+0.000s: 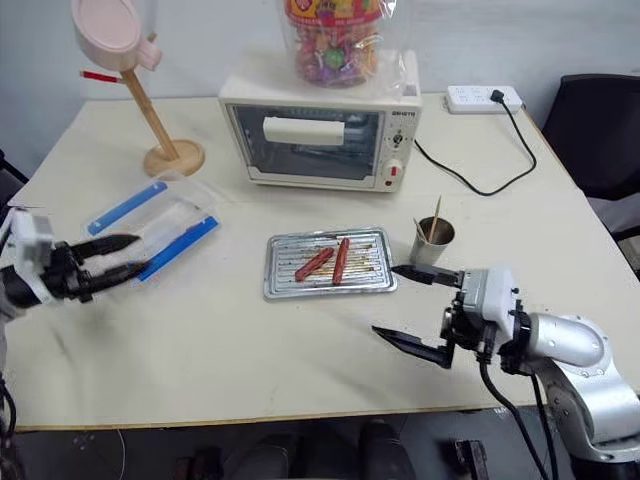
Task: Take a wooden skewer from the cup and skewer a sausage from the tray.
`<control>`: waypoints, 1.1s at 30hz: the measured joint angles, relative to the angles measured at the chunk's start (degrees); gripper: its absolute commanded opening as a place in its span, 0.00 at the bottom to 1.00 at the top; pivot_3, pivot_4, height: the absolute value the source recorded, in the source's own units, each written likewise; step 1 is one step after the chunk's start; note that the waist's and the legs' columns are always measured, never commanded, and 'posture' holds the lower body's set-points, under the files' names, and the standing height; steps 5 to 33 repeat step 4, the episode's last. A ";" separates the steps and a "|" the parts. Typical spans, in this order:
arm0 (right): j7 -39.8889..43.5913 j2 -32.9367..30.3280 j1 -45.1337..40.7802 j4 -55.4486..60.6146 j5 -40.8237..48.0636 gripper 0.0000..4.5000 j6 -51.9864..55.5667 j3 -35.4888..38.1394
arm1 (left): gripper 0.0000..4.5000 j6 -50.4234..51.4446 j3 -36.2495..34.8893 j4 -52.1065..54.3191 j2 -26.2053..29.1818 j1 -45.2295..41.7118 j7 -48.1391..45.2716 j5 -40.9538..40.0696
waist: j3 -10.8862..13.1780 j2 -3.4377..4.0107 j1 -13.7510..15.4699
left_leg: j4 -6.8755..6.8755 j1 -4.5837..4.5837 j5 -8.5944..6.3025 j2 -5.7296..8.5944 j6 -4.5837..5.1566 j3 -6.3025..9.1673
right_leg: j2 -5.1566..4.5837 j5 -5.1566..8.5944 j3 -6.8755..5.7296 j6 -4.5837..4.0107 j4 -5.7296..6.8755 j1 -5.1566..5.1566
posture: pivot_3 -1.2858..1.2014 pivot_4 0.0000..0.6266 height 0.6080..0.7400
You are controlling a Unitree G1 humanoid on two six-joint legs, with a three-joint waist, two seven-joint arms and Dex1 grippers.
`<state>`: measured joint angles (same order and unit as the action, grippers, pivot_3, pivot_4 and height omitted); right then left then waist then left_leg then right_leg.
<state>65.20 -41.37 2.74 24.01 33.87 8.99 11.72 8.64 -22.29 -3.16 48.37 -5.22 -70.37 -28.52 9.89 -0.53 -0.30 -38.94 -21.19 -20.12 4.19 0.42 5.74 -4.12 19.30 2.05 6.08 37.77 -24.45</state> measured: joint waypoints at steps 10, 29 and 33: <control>2.56 0.12 0.68 -3.24 -2.32 1.00 -3.93 -0.66 | 0.66 1.28 1.32 16.65 -5.78 14.45 4.27 -0.46 | 0.01 0.00 0.27 | -0.07 0.08 0.01 -0.02 -0.05 0.00 | 0.03 0.00 -0.01 0.00 -0.08 0.01 | 0.52 0.24 1.00; 2.56 0.12 0.68 -3.24 -2.32 1.00 -3.93 -0.66 | 0.66 1.28 1.32 16.65 -5.78 14.45 4.27 -0.46 | 0.01 0.00 0.27 | -0.07 0.08 0.01 -0.02 -0.05 0.00 | 0.03 0.00 -0.01 0.00 -0.08 0.01 | 0.52 0.24 1.00; 2.56 0.12 0.68 -3.24 -2.32 1.00 -3.93 -0.66 | 0.66 1.28 1.32 16.65 -5.78 14.45 4.27 -0.46 | 0.01 0.00 0.27 | -0.07 0.08 0.01 -0.02 -0.05 0.00 | 0.03 0.00 -0.01 0.00 -0.08 0.01 | 0.52 0.24 1.00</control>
